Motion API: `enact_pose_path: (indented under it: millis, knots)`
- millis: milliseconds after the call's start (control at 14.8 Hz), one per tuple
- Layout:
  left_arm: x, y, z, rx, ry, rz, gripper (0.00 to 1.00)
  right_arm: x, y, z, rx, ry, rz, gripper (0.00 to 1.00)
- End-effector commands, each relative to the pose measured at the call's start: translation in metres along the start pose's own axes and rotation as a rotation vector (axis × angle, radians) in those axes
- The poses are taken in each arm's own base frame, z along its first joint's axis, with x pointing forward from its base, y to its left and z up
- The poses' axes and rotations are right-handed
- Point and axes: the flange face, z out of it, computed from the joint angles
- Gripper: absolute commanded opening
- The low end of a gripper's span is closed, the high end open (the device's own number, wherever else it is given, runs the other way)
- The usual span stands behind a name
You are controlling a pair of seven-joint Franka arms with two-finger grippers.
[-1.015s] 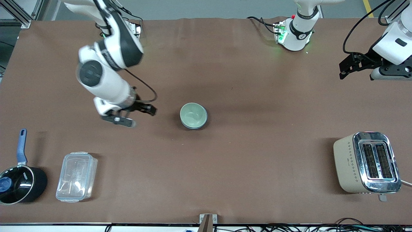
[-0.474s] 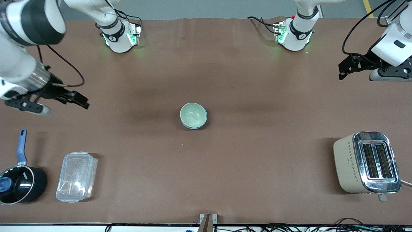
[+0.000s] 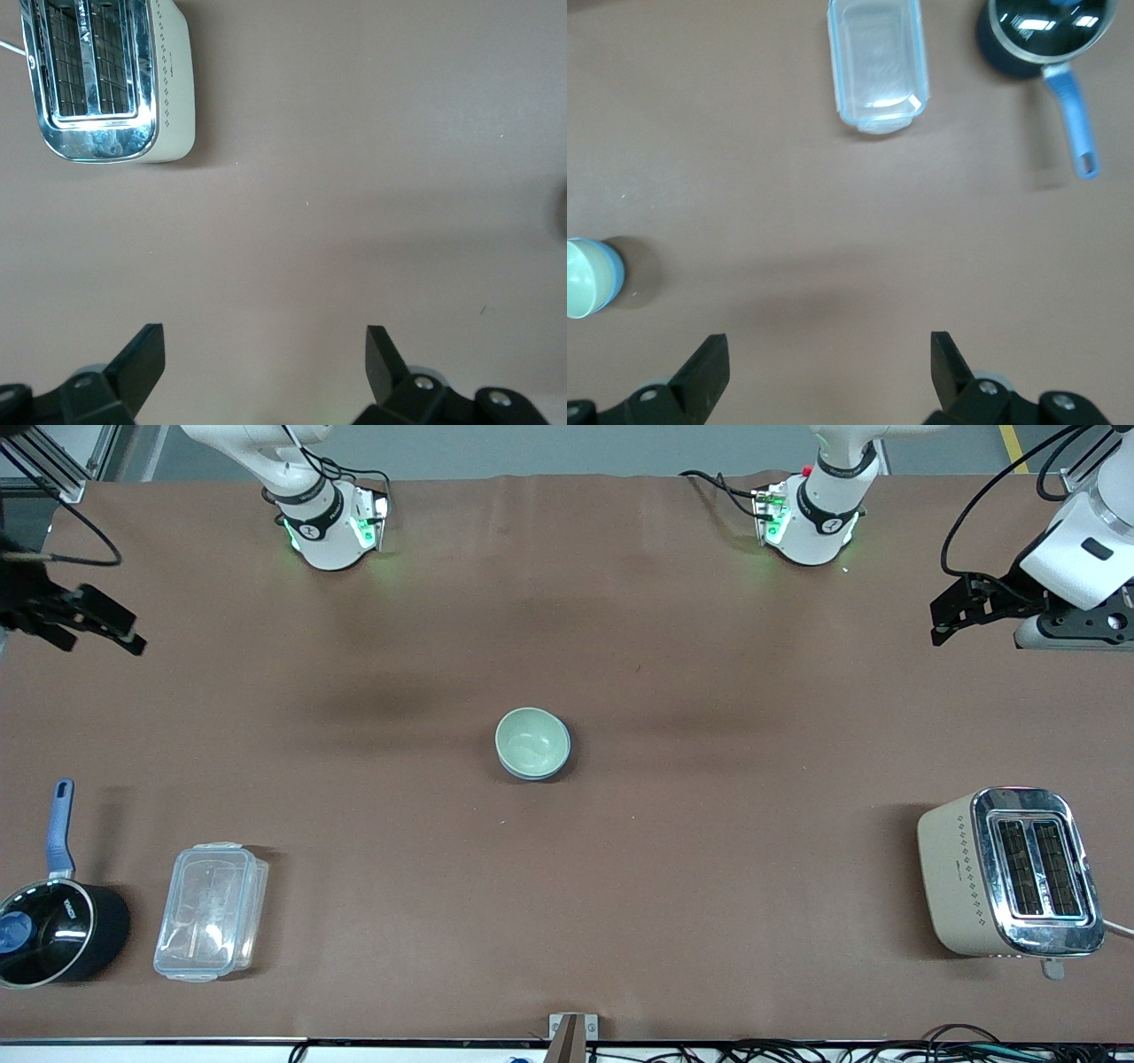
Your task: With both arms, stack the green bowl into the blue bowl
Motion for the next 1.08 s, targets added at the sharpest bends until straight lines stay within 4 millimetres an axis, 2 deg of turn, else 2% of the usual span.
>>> enact_pose_path:
  millis: [0,135,271,406,541,677,1015]
  knots:
    - [0.0,0.002,-0.001,-0.017,0.005,-0.001,1.0,0.035,-0.008,-0.019,-0.056,0.01,-0.034,1.0]
    - [-0.001,0.002,-0.002,-0.015,0.007,-0.001,1.0,0.057,-0.012,-0.021,-0.062,-0.034,-0.033,1.0]
    - [-0.001,0.002,-0.003,-0.017,0.008,-0.001,1.0,0.07,-0.013,-0.017,-0.071,-0.089,-0.025,1.0]
    - [-0.001,0.002,-0.006,-0.016,0.015,-0.001,1.0,0.068,-0.014,-0.014,-0.068,-0.104,-0.022,1.0]
    - [0.0,0.002,-0.007,-0.014,0.016,0.0,1.0,0.058,-0.019,0.004,-0.07,-0.145,-0.02,1.0]
    - [0.0,0.002,-0.009,-0.013,0.019,-0.003,1.0,0.052,-0.03,0.003,-0.089,-0.143,-0.042,1.0]
    - [0.003,0.001,-0.016,-0.006,0.032,0.0,1.0,0.054,-0.011,0.01,-0.079,-0.127,-0.004,1.0]
